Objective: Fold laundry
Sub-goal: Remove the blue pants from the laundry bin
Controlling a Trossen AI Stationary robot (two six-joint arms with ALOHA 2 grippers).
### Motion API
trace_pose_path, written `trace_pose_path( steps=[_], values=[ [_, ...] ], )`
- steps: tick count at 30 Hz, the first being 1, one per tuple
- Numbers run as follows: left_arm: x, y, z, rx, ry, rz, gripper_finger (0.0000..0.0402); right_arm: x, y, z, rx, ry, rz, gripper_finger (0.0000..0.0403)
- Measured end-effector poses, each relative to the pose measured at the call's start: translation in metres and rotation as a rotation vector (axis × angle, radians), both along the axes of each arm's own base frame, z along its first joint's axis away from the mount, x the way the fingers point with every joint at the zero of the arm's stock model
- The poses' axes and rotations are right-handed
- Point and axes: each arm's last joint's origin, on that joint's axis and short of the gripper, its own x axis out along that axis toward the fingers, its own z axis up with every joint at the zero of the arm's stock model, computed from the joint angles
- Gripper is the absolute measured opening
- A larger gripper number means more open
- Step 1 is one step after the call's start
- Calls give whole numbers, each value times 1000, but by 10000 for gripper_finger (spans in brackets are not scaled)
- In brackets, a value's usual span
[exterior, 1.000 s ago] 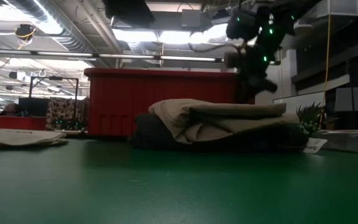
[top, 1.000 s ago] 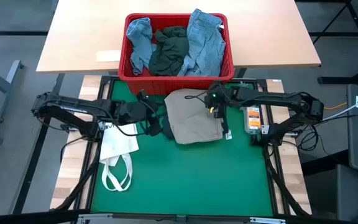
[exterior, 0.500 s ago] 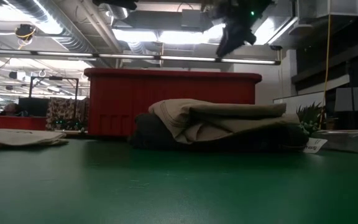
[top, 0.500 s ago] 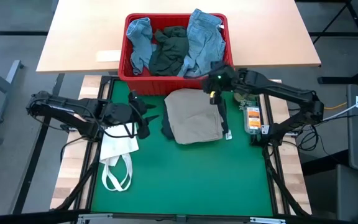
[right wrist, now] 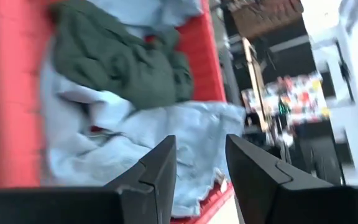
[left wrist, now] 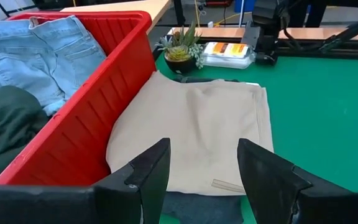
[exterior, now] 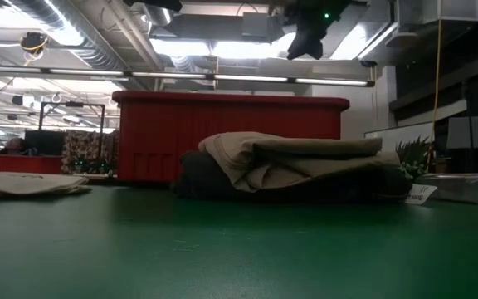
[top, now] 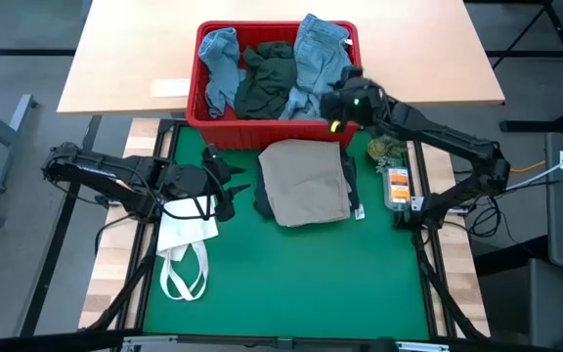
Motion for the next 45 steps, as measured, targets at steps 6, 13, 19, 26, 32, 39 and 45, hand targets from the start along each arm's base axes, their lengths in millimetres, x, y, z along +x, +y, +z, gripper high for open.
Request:
trace_pose_path(
  steps=[6,13,19,26,32,39,45],
  values=[
    [0,0,0,0,0,0,182,-19,-50,-5,29,-77,-187,138],
    [0,0,0,0,0,0,182,-45,-105,-25,117,-94,-297,138],
    [0,0,0,0,0,0,182,-59,-135,-42,220,-134,-279,138],
    [0,0,0,0,1,0,182,-65,-159,-57,255,-158,-256,138],
    [0,0,0,0,1,0,182,-62,-165,-68,291,-147,-235,138],
    [0,0,0,0,1,0,182,-59,-169,-77,313,-126,-232,138],
    [0,0,0,1,1,0,182,-57,-173,-87,324,-103,-251,138]
  ],
)
